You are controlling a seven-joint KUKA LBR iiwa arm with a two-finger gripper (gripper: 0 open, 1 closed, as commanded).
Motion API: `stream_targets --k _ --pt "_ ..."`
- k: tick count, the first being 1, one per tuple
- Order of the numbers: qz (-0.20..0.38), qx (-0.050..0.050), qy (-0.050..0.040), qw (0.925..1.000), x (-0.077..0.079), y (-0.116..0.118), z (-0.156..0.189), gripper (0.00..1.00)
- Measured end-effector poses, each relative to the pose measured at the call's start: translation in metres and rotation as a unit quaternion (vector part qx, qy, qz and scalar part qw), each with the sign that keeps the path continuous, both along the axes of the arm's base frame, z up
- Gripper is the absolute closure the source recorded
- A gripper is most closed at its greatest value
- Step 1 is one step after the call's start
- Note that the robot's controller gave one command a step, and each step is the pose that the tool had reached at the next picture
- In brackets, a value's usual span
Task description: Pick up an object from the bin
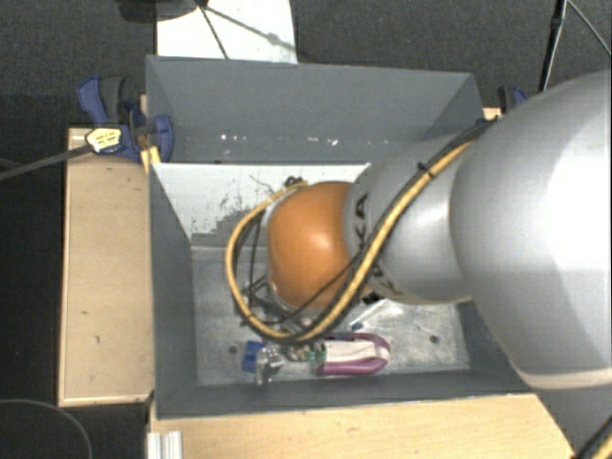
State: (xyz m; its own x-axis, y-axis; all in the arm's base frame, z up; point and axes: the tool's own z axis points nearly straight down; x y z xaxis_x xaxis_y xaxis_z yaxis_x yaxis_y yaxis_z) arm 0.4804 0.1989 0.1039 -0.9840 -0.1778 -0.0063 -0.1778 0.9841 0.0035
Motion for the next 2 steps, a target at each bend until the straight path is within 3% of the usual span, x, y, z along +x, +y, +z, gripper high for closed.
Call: stream_targets --k 1,2 --pt "-0.004 0.0 0.0001 1.0 0.001 -0.002 0.0 1.0" --pt "-0.003 0.0 -0.0024 1.0 0.012 -0.001 0.105 1.0"
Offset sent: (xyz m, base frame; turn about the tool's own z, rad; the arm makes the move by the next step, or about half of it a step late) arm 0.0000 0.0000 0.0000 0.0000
